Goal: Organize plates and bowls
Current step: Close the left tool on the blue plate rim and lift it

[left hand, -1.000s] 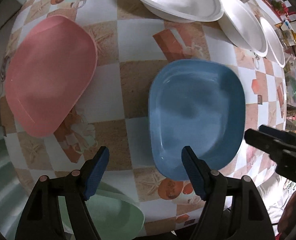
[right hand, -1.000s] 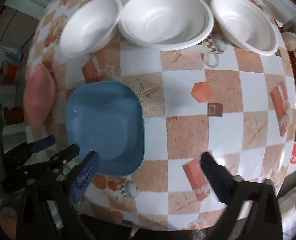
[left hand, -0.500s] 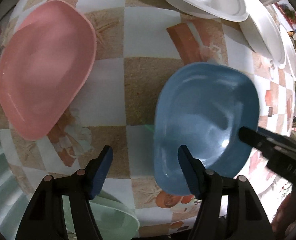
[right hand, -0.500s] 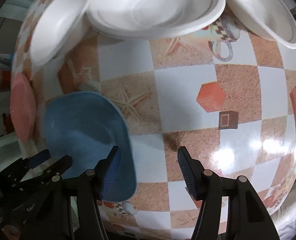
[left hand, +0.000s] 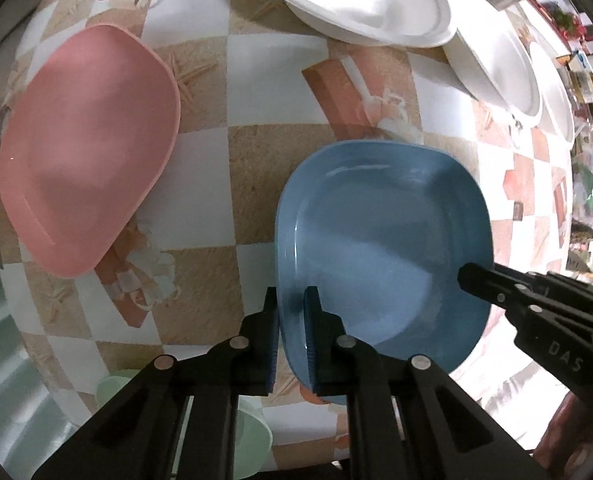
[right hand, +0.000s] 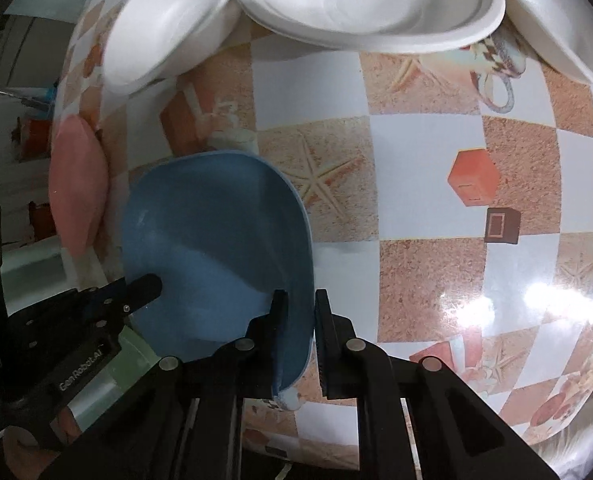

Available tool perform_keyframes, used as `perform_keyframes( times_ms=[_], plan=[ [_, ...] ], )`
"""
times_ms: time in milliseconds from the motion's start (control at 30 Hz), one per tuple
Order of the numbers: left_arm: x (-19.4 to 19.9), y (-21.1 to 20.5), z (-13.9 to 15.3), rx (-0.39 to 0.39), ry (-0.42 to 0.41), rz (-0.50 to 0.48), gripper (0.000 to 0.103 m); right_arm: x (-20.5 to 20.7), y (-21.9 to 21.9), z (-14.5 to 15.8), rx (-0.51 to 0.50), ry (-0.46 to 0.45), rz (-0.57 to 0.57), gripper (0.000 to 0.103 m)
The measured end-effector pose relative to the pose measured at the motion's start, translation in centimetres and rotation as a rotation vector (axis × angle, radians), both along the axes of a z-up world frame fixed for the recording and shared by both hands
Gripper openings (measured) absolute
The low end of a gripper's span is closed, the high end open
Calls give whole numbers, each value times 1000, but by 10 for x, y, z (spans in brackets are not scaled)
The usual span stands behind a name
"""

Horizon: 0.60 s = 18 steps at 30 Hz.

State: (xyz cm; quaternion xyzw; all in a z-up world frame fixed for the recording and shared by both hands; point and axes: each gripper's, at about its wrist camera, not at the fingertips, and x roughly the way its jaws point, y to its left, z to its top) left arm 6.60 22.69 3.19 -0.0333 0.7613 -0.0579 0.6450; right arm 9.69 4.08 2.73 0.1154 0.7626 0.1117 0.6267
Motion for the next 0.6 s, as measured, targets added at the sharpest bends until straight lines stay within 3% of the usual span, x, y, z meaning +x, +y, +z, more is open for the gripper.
perform_keyframes(
  times_ms=[233, 400, 533, 600],
  plan=[
    [-15, 3, -2, -1, 28, -25, 12, -10, 3, 7, 1, -16, 31, 16],
    [-17, 11, -9, 20, 32, 25, 14, -14, 2, -9, 7, 35, 6, 17],
    [-10, 19, -13, 36, 35, 32, 47, -6, -2, -13, -23, 24, -14, 17],
    [-8, 17, -14, 35, 33, 33, 53, -2, -1, -19, -36, 38, -9, 17]
  ],
)
